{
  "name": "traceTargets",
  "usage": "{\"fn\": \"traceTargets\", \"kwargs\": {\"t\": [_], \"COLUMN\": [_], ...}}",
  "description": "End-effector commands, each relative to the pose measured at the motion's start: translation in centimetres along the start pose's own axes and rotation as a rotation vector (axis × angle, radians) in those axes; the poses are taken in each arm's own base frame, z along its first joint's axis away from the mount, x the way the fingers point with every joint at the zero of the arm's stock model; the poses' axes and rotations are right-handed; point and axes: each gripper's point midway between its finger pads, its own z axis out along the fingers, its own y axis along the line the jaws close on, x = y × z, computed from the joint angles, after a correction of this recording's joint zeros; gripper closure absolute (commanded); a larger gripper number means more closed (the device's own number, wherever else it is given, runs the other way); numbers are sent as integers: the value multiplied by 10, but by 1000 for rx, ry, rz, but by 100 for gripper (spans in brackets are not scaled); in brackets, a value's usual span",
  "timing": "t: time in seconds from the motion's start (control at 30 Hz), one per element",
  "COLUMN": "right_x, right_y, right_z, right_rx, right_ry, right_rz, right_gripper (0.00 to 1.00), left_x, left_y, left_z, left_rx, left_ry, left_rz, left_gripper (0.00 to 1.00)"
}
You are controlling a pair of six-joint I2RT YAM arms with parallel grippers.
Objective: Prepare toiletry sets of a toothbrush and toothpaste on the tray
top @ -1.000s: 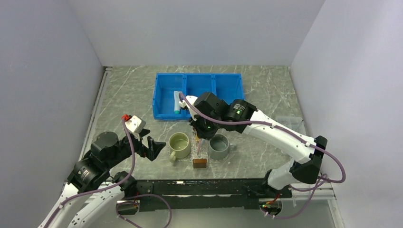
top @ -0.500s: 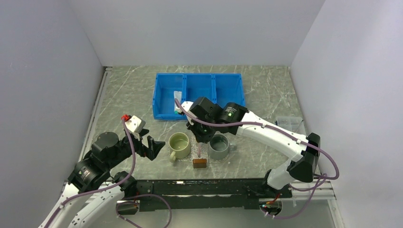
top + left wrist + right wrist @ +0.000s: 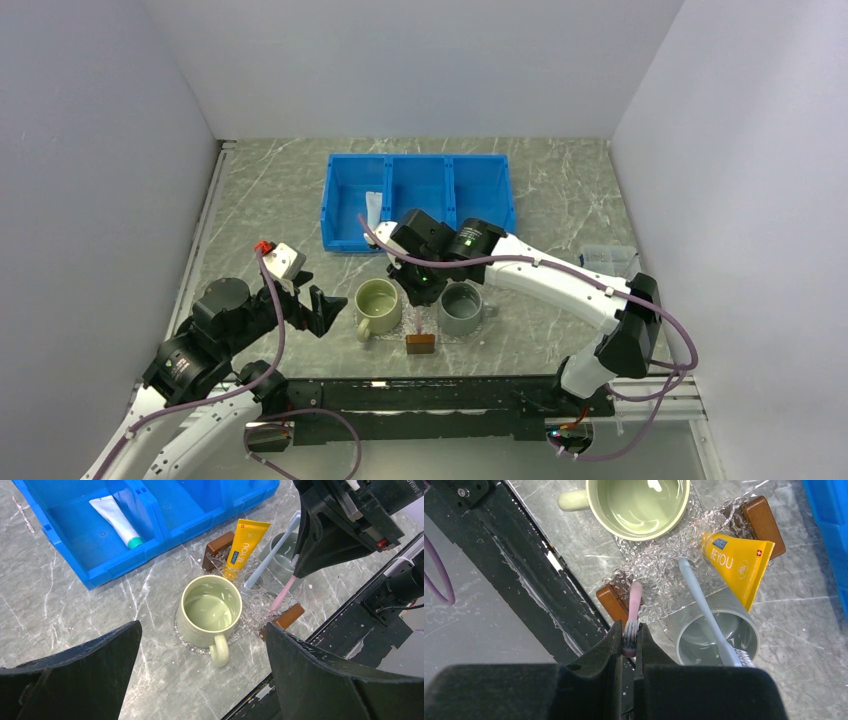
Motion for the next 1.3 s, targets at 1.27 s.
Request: {"fn": "traceTargets", "kwargs": {"t": [1.27], "right_x": [-18], "right_y": [-20], "right_z": [10], "right_rx": [72], "right_ry": [-61], "right_rz": [78], "right_gripper": [81], "left_x": [-7], "left_y": [1], "left_z": [2], "left_rx": [-6], "left_ry": [-24], "left_rz": [2], "left_gripper": [1]}}
